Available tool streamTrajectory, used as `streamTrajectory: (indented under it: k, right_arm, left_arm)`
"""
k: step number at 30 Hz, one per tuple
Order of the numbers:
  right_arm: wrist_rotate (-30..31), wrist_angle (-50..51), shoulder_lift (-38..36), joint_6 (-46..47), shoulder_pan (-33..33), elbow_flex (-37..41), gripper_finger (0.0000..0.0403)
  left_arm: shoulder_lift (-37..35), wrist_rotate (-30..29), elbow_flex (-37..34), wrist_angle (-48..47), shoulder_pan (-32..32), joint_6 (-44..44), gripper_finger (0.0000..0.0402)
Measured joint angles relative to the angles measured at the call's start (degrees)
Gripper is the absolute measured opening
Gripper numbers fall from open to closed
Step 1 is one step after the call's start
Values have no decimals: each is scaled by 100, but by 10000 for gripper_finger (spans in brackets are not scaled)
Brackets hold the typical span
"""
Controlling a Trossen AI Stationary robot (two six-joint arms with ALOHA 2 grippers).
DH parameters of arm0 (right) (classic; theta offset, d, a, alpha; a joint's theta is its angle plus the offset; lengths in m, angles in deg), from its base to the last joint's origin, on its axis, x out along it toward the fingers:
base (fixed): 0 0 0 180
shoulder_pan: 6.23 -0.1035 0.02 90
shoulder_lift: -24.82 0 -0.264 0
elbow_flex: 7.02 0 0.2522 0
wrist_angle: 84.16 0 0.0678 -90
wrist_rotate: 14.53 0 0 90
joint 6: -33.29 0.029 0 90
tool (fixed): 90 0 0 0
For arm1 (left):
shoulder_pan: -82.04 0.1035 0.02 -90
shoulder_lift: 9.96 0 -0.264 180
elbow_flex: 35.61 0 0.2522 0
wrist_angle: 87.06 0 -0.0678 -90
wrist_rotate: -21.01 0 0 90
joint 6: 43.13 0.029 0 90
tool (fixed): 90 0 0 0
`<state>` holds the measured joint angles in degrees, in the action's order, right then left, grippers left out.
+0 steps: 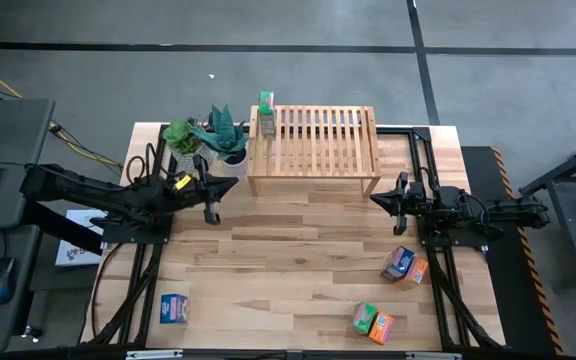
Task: Stack cereal on shelf
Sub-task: Put the green cereal box on the shelf aligned with the other green cereal box
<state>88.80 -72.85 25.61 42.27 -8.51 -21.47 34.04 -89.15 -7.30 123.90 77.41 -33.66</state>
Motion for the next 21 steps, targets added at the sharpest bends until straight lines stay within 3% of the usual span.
streamTrajectory:
  k: [21]
  right_arm:
    - [0, 0, -1, 2, -2, -1, 0]
  left_arm:
    - [-20, 2, 0, 61, 2, 351, 0]
